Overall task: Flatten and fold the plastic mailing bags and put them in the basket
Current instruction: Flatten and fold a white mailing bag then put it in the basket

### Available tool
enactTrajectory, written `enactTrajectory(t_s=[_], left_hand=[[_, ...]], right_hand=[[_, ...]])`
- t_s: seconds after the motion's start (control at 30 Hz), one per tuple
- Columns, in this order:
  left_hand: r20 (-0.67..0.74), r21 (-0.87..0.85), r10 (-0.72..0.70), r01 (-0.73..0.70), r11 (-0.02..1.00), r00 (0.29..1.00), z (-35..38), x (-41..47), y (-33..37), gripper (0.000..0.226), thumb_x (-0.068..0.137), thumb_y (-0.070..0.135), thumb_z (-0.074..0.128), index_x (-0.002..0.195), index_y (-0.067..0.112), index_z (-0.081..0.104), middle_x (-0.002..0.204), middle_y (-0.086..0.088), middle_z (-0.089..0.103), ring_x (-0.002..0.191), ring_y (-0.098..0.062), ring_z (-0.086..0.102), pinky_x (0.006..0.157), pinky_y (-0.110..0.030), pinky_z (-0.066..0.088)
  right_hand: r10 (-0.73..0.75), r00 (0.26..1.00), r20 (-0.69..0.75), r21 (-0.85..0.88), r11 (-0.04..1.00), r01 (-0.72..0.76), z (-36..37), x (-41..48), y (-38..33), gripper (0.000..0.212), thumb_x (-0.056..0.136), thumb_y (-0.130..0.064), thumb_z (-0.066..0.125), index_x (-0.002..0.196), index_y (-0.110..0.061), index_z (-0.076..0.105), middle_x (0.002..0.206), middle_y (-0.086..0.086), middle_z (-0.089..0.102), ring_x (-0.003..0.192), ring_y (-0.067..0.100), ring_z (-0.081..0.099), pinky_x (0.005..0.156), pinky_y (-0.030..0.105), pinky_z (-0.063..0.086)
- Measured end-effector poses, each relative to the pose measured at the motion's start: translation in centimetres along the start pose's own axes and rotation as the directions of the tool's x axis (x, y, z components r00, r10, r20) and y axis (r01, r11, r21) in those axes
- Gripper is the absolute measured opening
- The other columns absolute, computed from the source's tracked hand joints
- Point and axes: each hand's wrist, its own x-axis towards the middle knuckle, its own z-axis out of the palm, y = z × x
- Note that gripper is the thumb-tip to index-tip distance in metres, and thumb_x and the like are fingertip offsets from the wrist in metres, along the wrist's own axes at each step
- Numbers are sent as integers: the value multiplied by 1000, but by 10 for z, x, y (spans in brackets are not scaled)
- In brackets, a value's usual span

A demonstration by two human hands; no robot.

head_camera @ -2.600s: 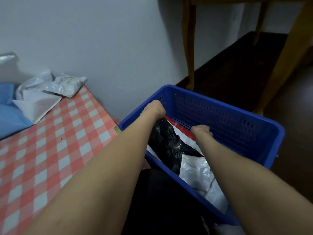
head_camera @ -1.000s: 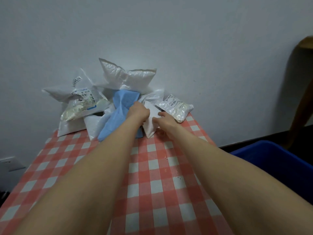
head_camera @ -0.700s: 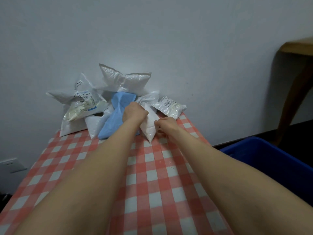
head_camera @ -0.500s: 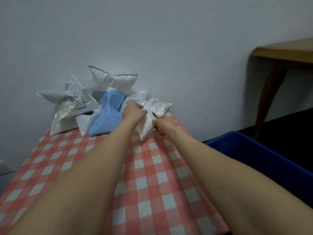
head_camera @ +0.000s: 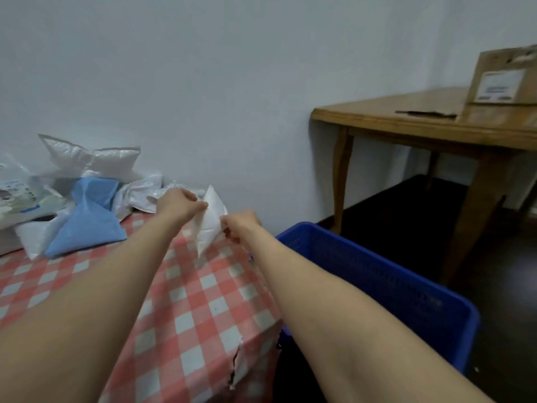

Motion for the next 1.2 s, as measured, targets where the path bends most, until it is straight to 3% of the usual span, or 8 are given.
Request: enactTrajectory(t_s=[0.1,0.33,0.47,0.6,0.67,0.83,1.0,1.2], left_hand=[[-10,7,6,-6,1000,1000,3,-11,11,21,80,16,73,97,5,70,101,-17,70,93,-32,67,88,-38,53],[-98,0,-6,6,1000,995,0,-24,10,24,80,3,63,103,7,72,103,-10,70,100,-26,64,83,-27,48],[-144,3,26,-26,1000,989,-8,-23,7,26,83,5,58,103,12,74,103,-10,72,101,-25,64,82,-26,47],[-102,27,34,-31,999,994,-16,-23,5,28,85,4,55,104,13,74,101,-8,71,94,-24,64,76,-24,46],[-37,56,49,-47,997,998,-17,-24,3,31,84,2,55,107,13,72,101,-5,70,91,-20,63,76,-22,45],[51,47,94,-97,994,994,-18,-26,-4,34,79,-2,55,103,13,73,89,-1,63,83,-16,57,74,-26,48],[34,1,83,-83,997,996,-23,-25,-13,10,82,11,60,80,21,62,80,-1,56,75,-16,49,72,-29,43],[-56,1,38,-38,999,998,-27,-21,-23,7,84,13,60,79,18,62,78,-1,57,75,-16,51,72,-27,44]], right_hand=[[-14,1000,-13,12,1000,14,-8,1,1,12,73,-13,65,65,-6,60,67,11,65,63,24,59,62,30,45],[0,999,51,-6,1000,0,-13,-10,0,8,79,-10,64,83,-3,61,75,11,64,59,21,55,53,29,42],[-40,999,27,-62,997,42,-16,-10,-3,10,83,-14,65,79,-6,59,74,8,60,58,19,53,57,30,44],[-174,983,-64,-31,985,172,-15,-5,-9,46,83,-30,69,123,-14,54,109,9,62,102,27,63,90,38,52],[-208,976,-60,-17,978,207,-13,-8,-13,58,81,-34,68,133,-22,48,122,8,59,106,26,60,90,37,49],[-257,964,-71,-120,961,248,-7,-14,-19,8,85,-27,60,90,-25,65,103,5,68,92,26,62,81,35,52],[-259,961,-99,-95,964,250,0,-15,-18,21,85,-25,60,64,-23,60,84,8,68,90,31,67,86,44,56],[-241,965,-102,-76,969,234,6,-17,-16,29,88,-22,54,59,-19,53,66,4,59,65,25,60,80,42,56]])
